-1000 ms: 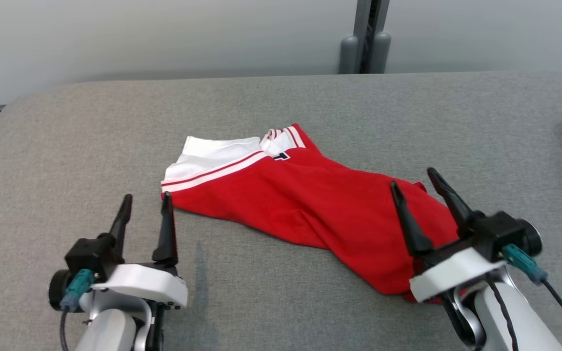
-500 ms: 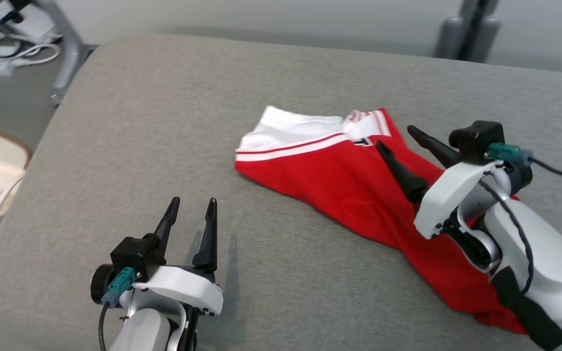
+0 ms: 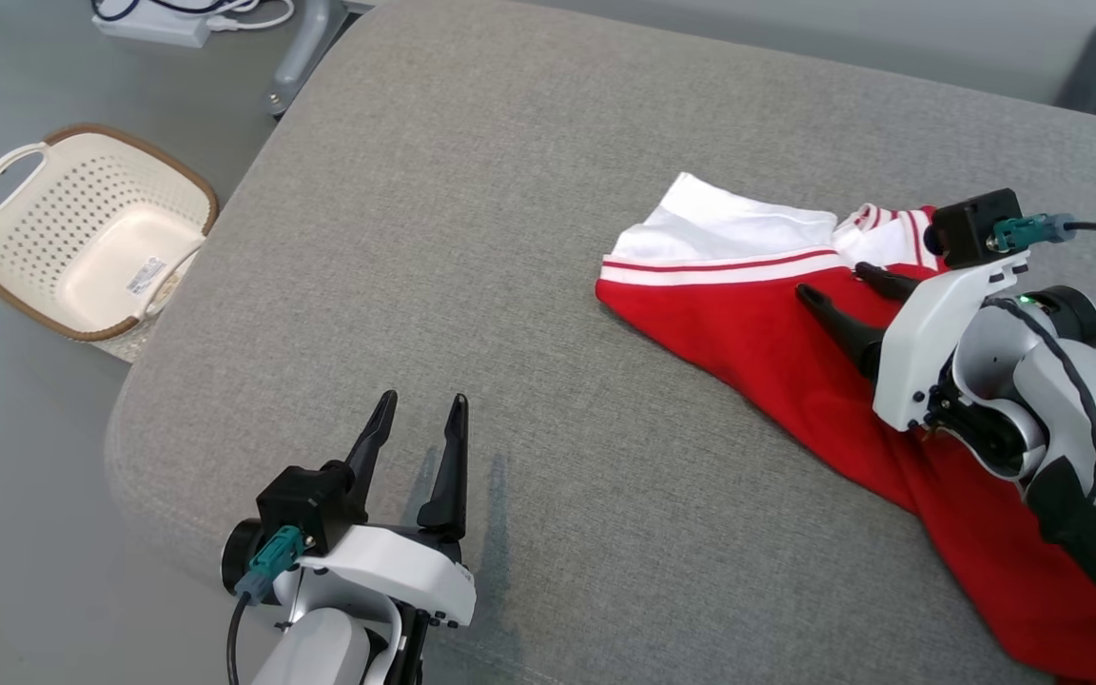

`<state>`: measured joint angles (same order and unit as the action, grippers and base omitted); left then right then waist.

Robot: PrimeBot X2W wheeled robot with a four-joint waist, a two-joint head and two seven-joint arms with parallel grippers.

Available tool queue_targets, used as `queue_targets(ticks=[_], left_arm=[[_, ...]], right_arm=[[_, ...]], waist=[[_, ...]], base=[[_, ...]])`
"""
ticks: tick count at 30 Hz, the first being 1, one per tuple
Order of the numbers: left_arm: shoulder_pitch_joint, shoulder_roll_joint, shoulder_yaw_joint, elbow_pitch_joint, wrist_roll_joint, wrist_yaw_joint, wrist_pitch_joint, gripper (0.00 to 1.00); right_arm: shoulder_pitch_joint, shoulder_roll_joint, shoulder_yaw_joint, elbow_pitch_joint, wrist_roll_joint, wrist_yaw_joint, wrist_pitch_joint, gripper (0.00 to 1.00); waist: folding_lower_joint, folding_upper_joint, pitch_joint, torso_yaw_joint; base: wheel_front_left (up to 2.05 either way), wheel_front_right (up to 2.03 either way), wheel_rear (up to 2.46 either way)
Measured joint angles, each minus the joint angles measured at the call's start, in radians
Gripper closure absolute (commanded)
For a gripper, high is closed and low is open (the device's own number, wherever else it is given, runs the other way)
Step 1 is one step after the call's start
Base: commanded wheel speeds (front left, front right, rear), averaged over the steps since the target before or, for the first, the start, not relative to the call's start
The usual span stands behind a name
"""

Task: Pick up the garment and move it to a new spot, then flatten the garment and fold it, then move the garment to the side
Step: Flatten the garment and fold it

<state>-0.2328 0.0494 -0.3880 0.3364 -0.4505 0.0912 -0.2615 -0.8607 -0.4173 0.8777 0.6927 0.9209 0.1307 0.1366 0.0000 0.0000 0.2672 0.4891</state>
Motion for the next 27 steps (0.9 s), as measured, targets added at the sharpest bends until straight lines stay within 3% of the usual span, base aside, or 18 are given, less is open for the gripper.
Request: queue_targets(ticks=[6, 7, 17, 27], left_arm=[[0.0, 0.0, -0.018, -0.009, -0.011, 0.012, 0.0, 0.0], [0.0, 0.0, -0.019, -0.01, -0.012, 0.012, 0.0, 0.0], [-0.014, -0.001, -0.03, -0.009, -0.026, 0.023, 0.0, 0.0], [-0.011, -0.001, 0.036, 0.0, 0.007, 0.02, 0.0, 0.0]], right_arm=[[-0.041, -0.012, 0.051, 0.039, 0.072, 0.0, 0.013, 0.0], [-0.047, -0.011, 0.058, 0.045, 0.086, 0.0, 0.013, 1.0], [-0.077, -0.021, 0.154, -0.014, 0.176, 0.0, -0.063, 1.0], [-0.029, -0.029, 0.315, -0.255, 0.284, 0.0, -0.074, 1.0]], waist=[[0.0, 0.0, 0.017, 0.022], [0.0, 0.0, 0.019, 0.022], [0.0, 0.0, 0.024, 0.002], [0.0, 0.0, -0.044, -0.049]], base=[[0.0, 0.0, 0.0], [0.0, 0.0, 0.0], [0.0, 0.0, 0.0], [0.0, 0.0, 0.0]])
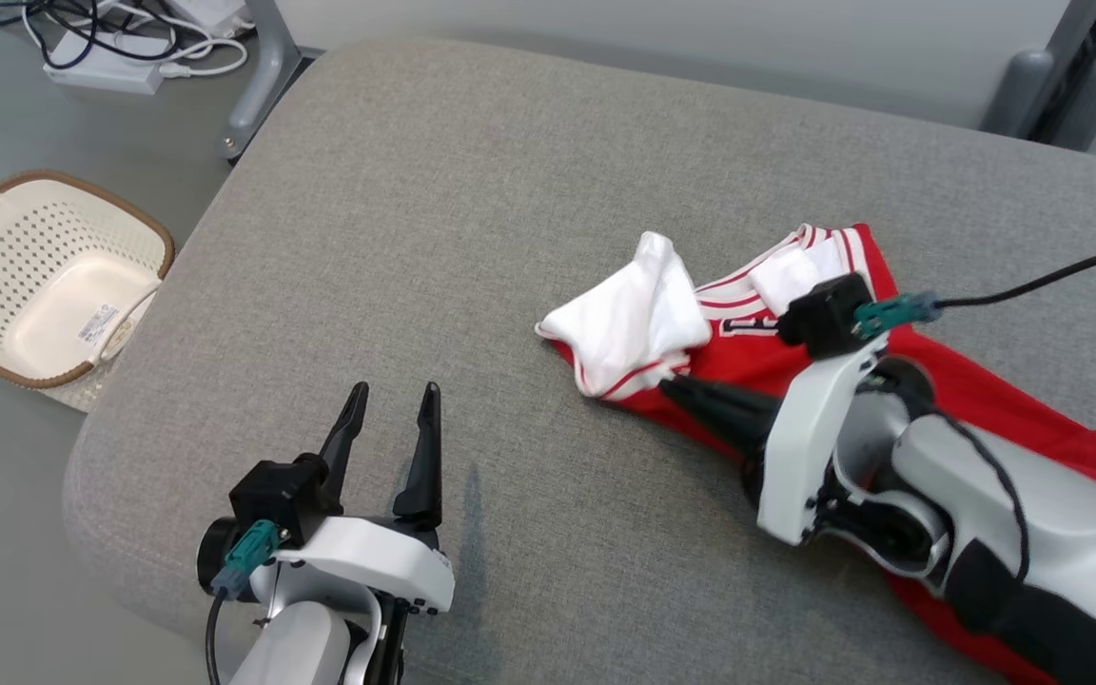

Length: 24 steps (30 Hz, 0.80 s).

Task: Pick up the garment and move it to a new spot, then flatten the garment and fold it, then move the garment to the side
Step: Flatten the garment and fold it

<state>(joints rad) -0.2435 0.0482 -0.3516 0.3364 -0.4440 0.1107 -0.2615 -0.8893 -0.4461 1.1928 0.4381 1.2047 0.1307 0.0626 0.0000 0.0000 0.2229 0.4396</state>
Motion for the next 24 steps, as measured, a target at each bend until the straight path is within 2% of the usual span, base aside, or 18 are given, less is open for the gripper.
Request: queue_targets(ticks=[6, 12, 13, 14, 19, 24], left_arm=[[0.028, 0.0, 0.041, 0.012, 0.025, -0.01, 0.0, 0.0], [0.069, 0.0, 0.087, 0.025, 0.049, -0.021, 0.0, 0.0], [0.076, 0.0, 0.094, 0.027, 0.051, -0.022, 0.0, 0.0], [0.082, 0.0, 0.1, 0.028, 0.057, -0.023, 0.0, 0.0], [0.106, 0.001, 0.133, 0.026, 0.075, -0.037, 0.0, 0.0], [0.115, 0.0, 0.143, 0.018, 0.083, -0.04, 0.0, 0.0]], right_arm=[[0.083, 0.041, 0.072, -0.119, -0.001, 0.0, 0.053, 1.0], [0.188, 0.107, 0.085, -0.137, -0.067, 0.0, 0.098, 1.0], [0.207, 0.12, 0.087, -0.128, -0.075, 0.0, 0.104, 0.8], [0.224, 0.131, 0.088, -0.115, -0.084, 0.0, 0.106, 0.0], [0.259, 0.154, 0.082, -0.062, -0.148, 0.0, 0.116, 0.0], [0.254, 0.128, 0.004, -0.033, -0.17, 0.0, 0.066, 0.0]], waist=[[0.0, 0.0, -0.066, -0.033], [0.0, 0.0, -0.133, -0.066], [0.0, 0.0, -0.142, -0.072], [0.0, 0.0001, -0.151, -0.078], [0.0, 0.0001, -0.181, -0.117], [0.0, 0.0001, -0.189, -0.147]], base=[[0.0, 0.0, 0.0], [0.0, 0.0, 0.0], [0.0, 0.0, 0.0], [0.0, 0.0, 0.0], [0.0, 0.0, 0.0], [0.0, 0.0, 0.0]])
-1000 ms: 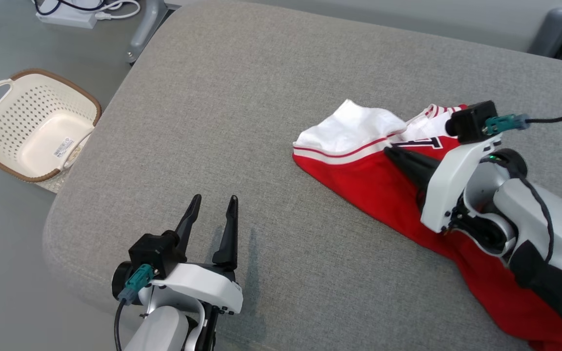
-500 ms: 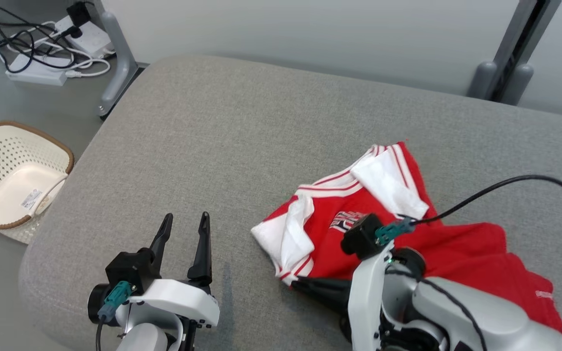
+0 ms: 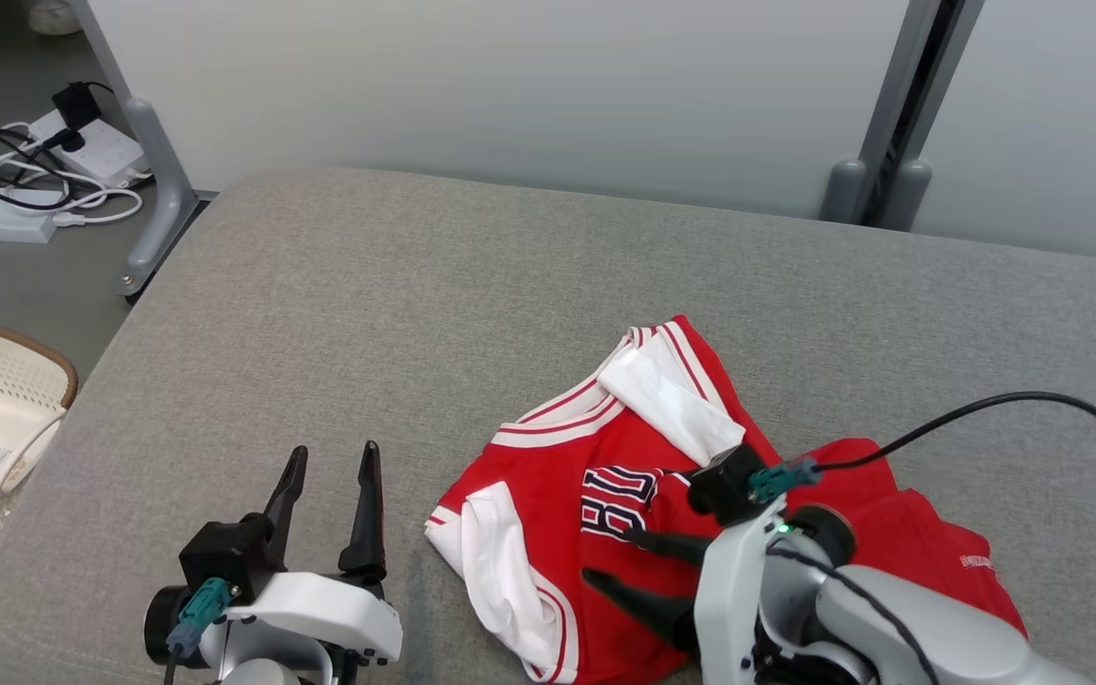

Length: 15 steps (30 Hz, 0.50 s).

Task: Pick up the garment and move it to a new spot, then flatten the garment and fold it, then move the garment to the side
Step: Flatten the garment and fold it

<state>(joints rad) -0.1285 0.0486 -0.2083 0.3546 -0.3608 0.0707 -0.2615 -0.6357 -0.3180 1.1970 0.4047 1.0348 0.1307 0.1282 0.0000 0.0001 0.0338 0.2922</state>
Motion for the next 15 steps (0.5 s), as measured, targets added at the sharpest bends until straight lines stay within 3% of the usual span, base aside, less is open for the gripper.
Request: queue_targets(ticks=[5, 10, 15], left_arm=[[0.0, 0.0, 0.002, -0.011, 0.0, 0.0, 0.0, 0.0], [0.001, 0.0, 0.001, -0.027, -0.002, 0.001, 0.0, 0.0], [0.001, 0.0, 0.004, -0.044, -0.006, 0.003, 0.0, 0.0]], right_arm=[[-0.01, -0.045, -0.136, 0.026, -0.061, 0.0, -0.101, 0.0], [-0.003, -0.086, -0.316, 0.091, -0.201, 0.0, -0.244, 0.0], [0.073, -0.072, -0.512, 0.144, -0.338, 0.0, -0.341, 0.0]], waist=[[0.0, 0.0, -0.007, -0.028], [0.0, 0.0, -0.012, -0.058], [0.0, 0.0, -0.013, -0.086]], base=[[0.0, 0.0, 0.0], [0.0, 0.0, 0.0], [0.0, 0.0, 0.0]])
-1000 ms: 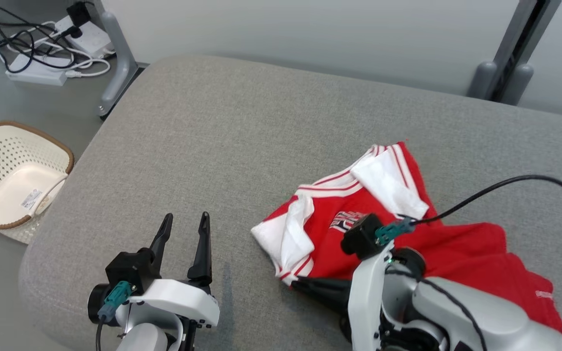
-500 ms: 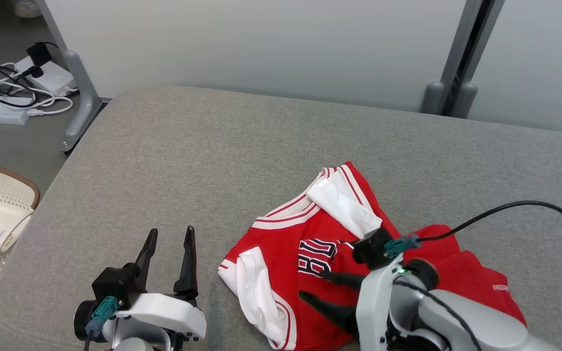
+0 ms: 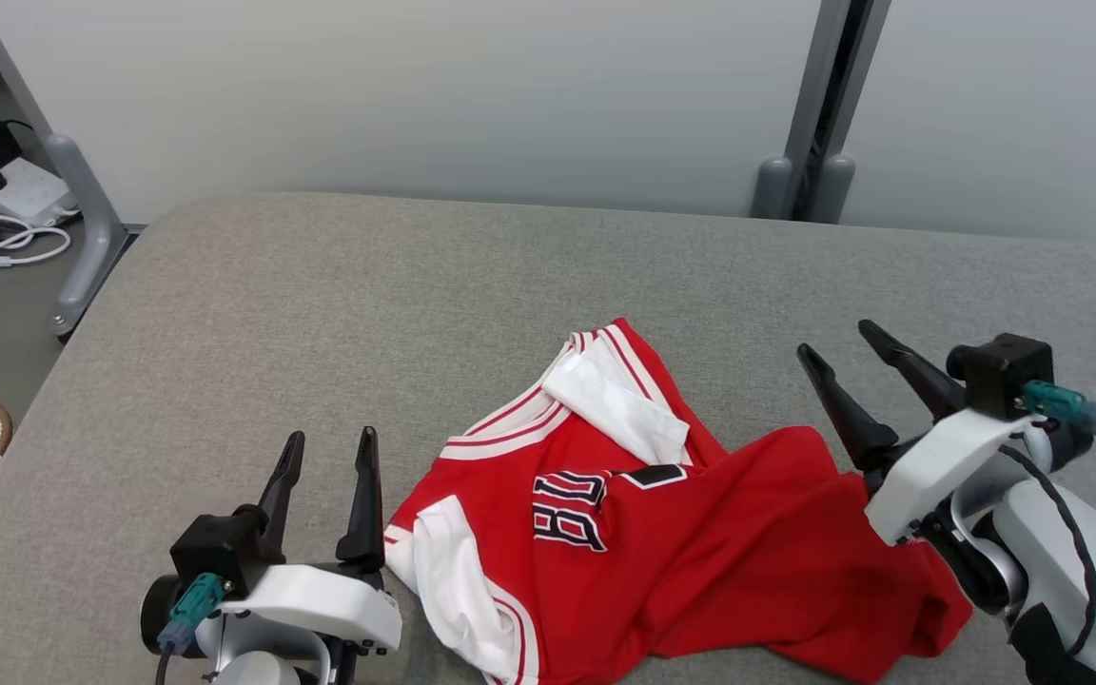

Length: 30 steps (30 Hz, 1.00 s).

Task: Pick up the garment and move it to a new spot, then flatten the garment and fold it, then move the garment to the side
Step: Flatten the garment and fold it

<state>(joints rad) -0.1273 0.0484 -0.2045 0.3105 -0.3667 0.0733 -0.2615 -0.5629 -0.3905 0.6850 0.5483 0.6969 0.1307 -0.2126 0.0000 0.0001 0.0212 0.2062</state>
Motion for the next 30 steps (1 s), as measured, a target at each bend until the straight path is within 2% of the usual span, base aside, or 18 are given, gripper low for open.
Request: queue_targets(ticks=[1, 9, 16, 21, 25, 30], left_arm=[[0.0, 0.0, 0.0, 0.0, 0.0, 0.0, 0.0, 0.0], [0.016, 0.0, 0.017, -0.029, 0.0, 0.004, 0.0, 0.0], [0.019, 0.0, 0.016, -0.038, 0.006, -0.002, 0.0, 0.0], [0.011, 0.0, -0.005, -0.039, 0.006, -0.002, 0.0, 0.0], [-0.008, 0.0, -0.028, -0.038, 0.0, -0.002, 0.0, 0.0], [-0.03, 0.0, -0.054, -0.032, -0.012, -0.002, 0.0, 0.0]], right_arm=[[0.0, 0.0, 0.0, 0.0, 0.0, 0.0, 0.0, 0.0], [0.158, 0.091, -0.283, -0.046, -0.227, 0.0, -0.04, 0.0], [0.233, 0.16, -0.384, -0.133, -0.344, 0.0, -0.01, 0.0], [0.234, 0.184, -0.372, -0.184, -0.349, 0.0, 0.069, 0.0], [0.191, 0.185, -0.298, -0.193, -0.296, 0.0, 0.169, 0.0], [0.096, 0.145, -0.178, -0.159, -0.198, 0.0, 0.302, 0.0]], waist=[[0.0, 0.0, 0.0, 0.0], [0.0, 0.0, 0.005, -0.04], [0.0, 0.0, 0.018, -0.053], [0.0, 0.0, 0.04, -0.042], [0.0, 0.0, 0.066, -0.025], [0.0001, 0.0, 0.104, 0.009]], base=[[0.0, 0.0, 0.0], [0.0, 0.0, 0.0], [0.0, 0.0, 0.0], [0.0, 0.0, 0.0], [0.0, 0.0, 0.0], [0.0, 0.0, 0.0]])
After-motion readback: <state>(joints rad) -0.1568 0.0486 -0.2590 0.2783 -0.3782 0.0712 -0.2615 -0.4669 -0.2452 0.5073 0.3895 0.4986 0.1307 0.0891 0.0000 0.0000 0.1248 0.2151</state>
